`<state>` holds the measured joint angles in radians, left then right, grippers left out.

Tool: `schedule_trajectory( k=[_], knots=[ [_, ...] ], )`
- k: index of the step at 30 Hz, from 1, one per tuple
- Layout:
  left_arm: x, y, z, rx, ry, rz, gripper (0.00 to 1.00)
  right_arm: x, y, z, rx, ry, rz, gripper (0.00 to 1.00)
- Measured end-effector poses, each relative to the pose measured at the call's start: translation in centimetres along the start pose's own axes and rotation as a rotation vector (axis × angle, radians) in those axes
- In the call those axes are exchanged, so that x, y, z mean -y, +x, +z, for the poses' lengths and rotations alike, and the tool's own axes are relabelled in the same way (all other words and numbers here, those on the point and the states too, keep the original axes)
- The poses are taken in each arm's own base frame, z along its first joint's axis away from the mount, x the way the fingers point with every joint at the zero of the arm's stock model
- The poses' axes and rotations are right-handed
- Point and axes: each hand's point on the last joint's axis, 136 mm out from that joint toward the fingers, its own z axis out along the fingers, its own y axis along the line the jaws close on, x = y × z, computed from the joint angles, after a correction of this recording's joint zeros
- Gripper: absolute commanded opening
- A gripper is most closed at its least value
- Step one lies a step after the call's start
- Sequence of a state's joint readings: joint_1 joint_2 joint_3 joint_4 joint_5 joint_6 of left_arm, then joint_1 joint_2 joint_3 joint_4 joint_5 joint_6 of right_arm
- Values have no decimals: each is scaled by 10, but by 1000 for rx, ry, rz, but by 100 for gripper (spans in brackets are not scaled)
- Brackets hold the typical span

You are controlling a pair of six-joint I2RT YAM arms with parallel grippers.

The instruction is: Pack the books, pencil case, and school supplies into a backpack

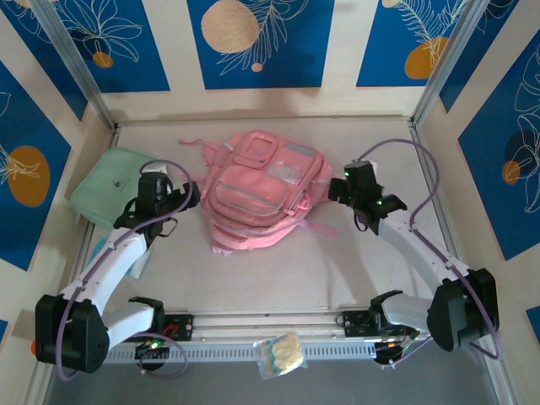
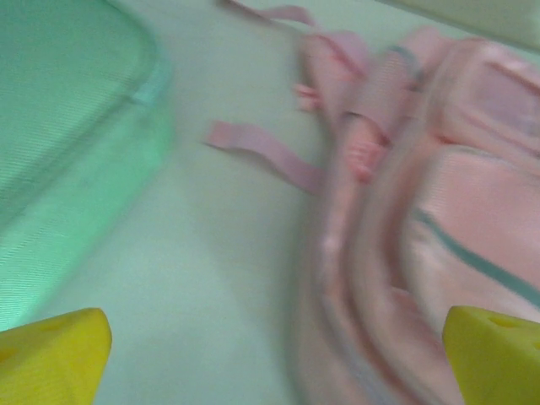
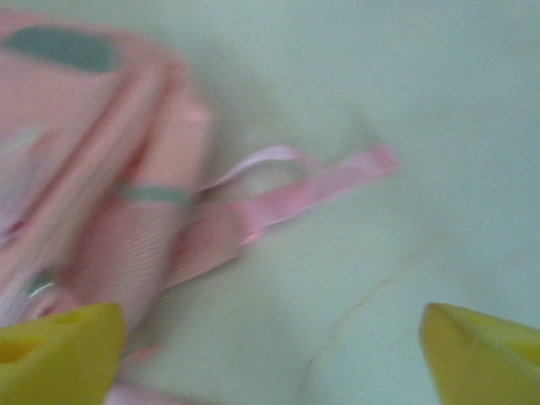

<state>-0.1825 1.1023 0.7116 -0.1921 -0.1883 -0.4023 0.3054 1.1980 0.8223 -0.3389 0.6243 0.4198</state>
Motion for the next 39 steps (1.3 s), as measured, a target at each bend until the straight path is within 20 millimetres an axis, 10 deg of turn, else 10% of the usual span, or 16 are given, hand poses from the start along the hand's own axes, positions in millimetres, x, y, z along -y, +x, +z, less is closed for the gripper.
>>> schedule_trajectory(
  k=[5,10,20,39],
  knots=[
    [-46,20,27,77,-170,147,99,64,17,45,51,153,74,99],
    [-54,48,60,118,-164,277,99,87,40,86,61,85,143,99],
    [-21,50,88,235,30,368,99,9,32,94,205,-293,-53,99],
    [-21,29,88,286,29,351,99,6,22,90,265,-335,-80,99]
  ],
)
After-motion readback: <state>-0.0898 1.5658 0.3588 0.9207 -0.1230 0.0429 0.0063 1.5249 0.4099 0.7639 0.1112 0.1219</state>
